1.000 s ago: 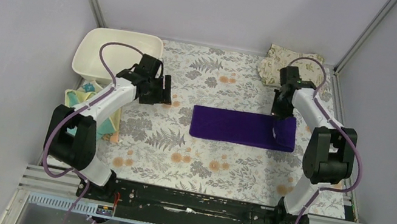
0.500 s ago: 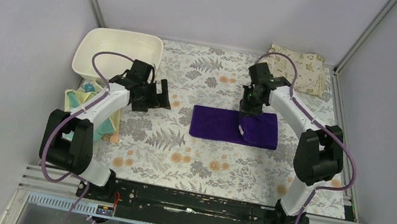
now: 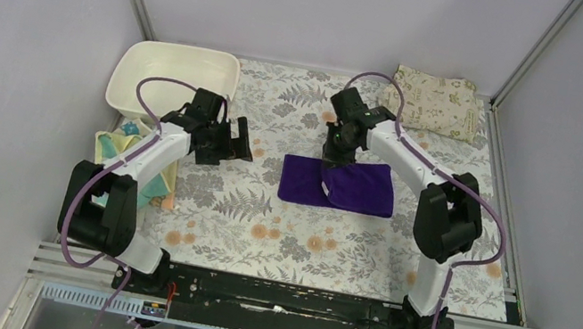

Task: Roll the towels
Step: Fold the towel at the center of the board.

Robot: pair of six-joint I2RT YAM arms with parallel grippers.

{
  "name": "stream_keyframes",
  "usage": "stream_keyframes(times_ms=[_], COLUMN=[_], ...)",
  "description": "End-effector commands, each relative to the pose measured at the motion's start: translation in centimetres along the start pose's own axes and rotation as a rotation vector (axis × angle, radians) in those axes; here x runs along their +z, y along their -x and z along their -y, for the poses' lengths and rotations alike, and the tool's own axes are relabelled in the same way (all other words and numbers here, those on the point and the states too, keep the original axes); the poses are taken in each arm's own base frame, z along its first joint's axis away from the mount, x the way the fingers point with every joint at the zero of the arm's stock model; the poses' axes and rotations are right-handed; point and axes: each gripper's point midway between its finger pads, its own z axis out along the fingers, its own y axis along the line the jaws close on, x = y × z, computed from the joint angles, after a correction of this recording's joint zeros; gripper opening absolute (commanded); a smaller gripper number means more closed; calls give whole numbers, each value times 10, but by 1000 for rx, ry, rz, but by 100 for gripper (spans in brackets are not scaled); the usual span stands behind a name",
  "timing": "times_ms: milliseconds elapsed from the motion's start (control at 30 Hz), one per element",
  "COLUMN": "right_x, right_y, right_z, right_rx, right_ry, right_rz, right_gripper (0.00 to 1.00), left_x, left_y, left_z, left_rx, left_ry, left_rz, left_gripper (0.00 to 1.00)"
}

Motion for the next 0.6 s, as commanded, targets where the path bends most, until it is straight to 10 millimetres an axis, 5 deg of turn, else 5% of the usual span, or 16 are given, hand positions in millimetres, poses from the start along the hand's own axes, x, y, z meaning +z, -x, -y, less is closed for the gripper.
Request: stream_keyframes(times_ms=[0, 567], right_x=[-8, 16], right_y=[4, 11], right_z=[-34, -68], right_rx=[14, 89], right_ry=[53, 90], right_rz=[27, 46], right_gripper=[0, 3], left_x=[-1, -1], left_y=[10, 9], left_z=[8, 9], left_rx=[10, 7], left_ry=[-43, -52], left_rz=[46, 44], left_gripper=[100, 100])
